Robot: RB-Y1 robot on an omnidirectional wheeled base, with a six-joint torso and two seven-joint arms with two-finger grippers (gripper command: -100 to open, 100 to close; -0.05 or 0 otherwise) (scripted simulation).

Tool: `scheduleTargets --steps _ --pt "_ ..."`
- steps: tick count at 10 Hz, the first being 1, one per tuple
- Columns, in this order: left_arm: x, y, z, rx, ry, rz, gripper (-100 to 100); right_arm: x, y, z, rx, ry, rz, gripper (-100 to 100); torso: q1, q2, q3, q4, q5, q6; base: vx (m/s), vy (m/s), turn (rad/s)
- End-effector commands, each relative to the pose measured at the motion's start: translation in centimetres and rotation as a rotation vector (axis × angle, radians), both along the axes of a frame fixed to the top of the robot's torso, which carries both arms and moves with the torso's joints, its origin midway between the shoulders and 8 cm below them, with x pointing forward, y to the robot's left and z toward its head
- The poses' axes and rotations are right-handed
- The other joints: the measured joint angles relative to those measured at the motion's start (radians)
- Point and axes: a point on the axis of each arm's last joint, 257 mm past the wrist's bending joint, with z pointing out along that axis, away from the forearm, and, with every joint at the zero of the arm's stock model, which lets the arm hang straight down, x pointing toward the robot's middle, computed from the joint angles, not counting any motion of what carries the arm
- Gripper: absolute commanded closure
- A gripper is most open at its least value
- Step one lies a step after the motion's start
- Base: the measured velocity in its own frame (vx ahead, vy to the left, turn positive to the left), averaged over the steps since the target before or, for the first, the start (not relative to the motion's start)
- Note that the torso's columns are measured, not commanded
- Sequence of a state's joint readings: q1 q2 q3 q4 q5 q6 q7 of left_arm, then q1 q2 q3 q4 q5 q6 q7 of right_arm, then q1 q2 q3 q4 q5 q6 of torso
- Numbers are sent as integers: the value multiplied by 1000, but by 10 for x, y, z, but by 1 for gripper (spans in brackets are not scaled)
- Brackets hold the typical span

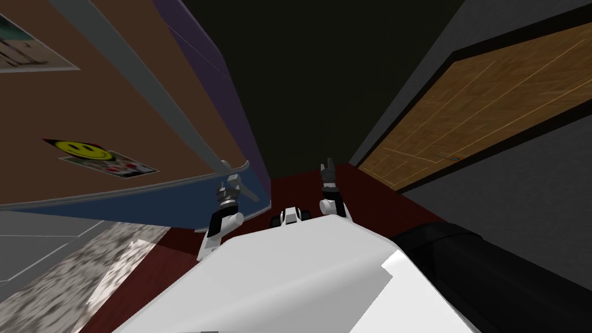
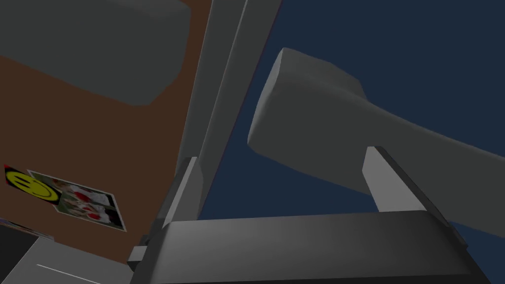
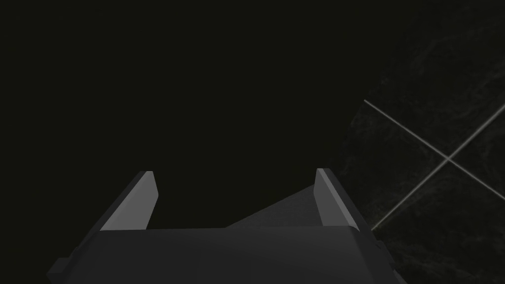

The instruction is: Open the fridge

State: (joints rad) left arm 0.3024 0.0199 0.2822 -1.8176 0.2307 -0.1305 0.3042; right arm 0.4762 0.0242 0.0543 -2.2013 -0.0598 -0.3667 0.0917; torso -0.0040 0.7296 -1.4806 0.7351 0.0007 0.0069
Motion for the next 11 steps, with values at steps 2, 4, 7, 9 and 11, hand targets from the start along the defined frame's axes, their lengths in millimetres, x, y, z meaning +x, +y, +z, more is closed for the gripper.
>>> scheduleTargets --steps 2,4,7,9,11 --pt "0 -11 -15 -67 6 9 -100 0 0 0 0 0 0 0 6 7 4 3 0 -6 19 -37 -5" --pt "0 -9 -11 -66 4 11 -100 0 0 0 0 0 0 0 8 7 4 3 0 -7 69 17 -7" --pt "-6 -26 1 -35 -13 -58 100 0 0 0 0 0 0 0 10 11 6 3 1 -8 -100 86 -5" --pt "-9 -39 3 -27 -15 -102 100 0 0 0 -1 0 0 0 20 22 13 8 0 -18 -270 174 -40" --pt "-18 -64 4 -26 -16 -181 100 0 0 0 0 0 0 0 14 10 5 7 -4 -20 -233 97 45"
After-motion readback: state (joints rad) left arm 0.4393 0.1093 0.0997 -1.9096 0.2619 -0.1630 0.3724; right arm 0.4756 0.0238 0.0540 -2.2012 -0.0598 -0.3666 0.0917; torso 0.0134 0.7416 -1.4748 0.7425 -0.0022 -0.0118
